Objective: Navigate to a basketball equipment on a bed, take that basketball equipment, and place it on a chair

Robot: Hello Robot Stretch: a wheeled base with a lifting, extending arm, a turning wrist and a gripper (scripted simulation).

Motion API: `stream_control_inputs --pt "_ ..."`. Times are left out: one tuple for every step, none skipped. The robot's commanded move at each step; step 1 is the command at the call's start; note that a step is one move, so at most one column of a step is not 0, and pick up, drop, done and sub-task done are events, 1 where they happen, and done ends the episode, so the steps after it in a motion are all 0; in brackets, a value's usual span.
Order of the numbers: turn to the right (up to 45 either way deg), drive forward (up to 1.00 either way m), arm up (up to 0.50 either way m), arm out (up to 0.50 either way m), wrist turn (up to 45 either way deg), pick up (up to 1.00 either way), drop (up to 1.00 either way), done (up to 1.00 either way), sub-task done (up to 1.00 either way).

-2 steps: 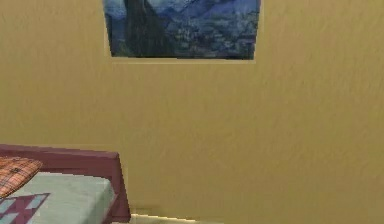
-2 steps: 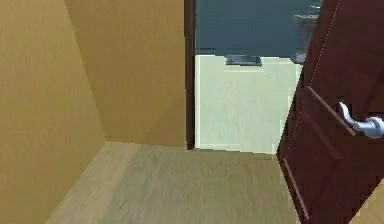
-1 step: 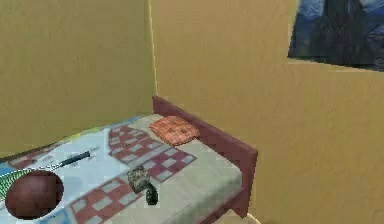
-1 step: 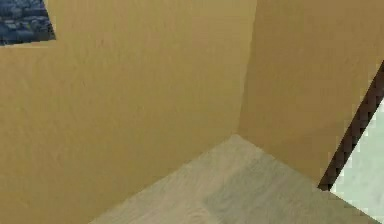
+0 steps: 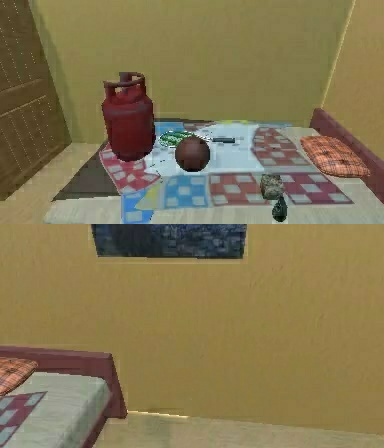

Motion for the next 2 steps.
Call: stream_control_inputs --pt "-45.0 0.00 0.00 0.00 0.0 0.00 0.00 0.00 0.00" --pt "-39.0 0.00 0.00 0.00 0.0 0.00 0.00 0.00 0.00"
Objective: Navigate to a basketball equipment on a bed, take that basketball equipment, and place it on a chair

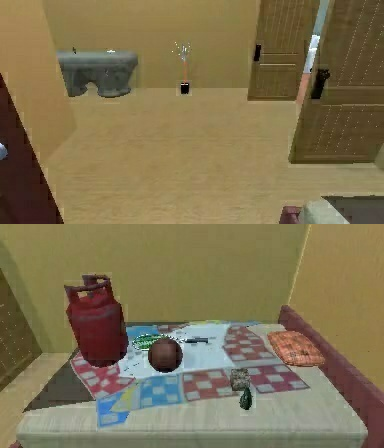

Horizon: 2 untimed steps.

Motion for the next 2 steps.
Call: stream_control_inputs --pt "45.0 0.00 0.00 0.00 0.0 0.00 0.00 0.00 0.00" --pt "42.0 0.00 0.00 0.00 0.0 0.00 0.00 0.00 0.00"
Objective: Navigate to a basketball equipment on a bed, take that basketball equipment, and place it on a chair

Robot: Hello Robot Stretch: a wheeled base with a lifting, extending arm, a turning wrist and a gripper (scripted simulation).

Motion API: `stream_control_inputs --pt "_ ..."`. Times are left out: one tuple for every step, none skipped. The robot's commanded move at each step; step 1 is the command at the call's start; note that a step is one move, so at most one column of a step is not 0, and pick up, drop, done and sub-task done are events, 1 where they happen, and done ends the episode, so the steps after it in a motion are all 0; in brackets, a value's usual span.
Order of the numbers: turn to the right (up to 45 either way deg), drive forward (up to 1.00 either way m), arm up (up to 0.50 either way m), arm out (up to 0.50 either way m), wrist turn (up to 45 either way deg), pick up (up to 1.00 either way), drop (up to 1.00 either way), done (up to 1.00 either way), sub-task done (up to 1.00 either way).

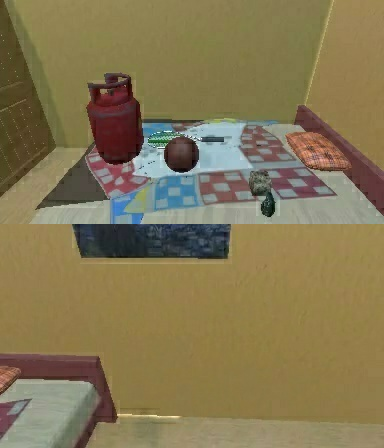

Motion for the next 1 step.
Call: stream_control_inputs --pt "0.0 0.35 0.00 0.00 0.0 0.00 0.00 0.00 0.00"
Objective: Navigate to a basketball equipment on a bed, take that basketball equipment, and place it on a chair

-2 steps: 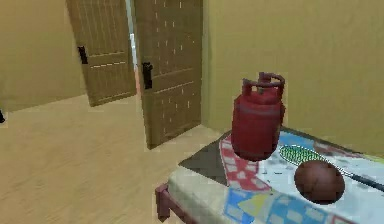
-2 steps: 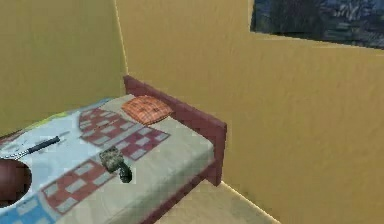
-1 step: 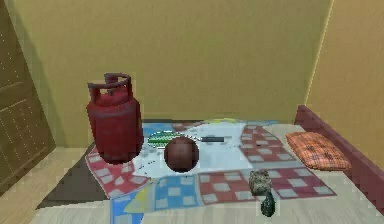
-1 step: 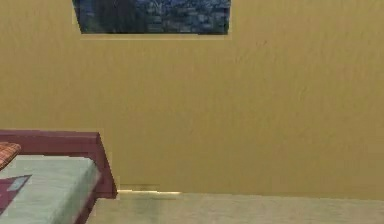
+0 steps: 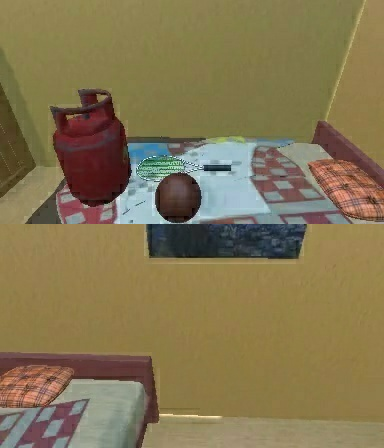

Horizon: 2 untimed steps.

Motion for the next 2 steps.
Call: stream_control_inputs --pt "-45.0 0.00 0.00 0.00 0.0 0.00 0.00 0.00 0.00" --pt "-42.0 0.00 0.00 0.00 0.0 0.00 0.00 0.00 0.00"
